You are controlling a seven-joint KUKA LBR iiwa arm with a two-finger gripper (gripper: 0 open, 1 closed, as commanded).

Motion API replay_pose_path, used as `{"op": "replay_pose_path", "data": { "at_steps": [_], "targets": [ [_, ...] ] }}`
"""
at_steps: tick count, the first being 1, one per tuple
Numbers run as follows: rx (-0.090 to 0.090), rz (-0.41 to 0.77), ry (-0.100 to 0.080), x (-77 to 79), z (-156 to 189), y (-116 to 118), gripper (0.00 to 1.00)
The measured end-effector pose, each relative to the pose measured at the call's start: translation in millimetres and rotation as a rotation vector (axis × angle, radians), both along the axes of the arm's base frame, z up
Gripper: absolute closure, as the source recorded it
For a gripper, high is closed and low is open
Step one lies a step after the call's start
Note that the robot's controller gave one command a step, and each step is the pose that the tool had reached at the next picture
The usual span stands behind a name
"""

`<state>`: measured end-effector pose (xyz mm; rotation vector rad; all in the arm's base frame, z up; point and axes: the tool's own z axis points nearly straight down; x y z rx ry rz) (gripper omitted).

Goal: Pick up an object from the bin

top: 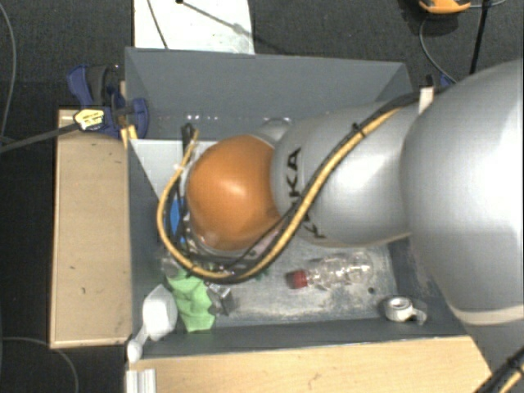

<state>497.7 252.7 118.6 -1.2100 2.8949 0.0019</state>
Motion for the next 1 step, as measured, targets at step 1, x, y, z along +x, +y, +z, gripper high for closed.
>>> {"op": "replay_pose_path", "data": {
  "at_steps": [1],
  "targets": [
    [-0.001, 0.146, -0.001, -16.6, -46.1, -6.4, 0.0]
  ]
}}
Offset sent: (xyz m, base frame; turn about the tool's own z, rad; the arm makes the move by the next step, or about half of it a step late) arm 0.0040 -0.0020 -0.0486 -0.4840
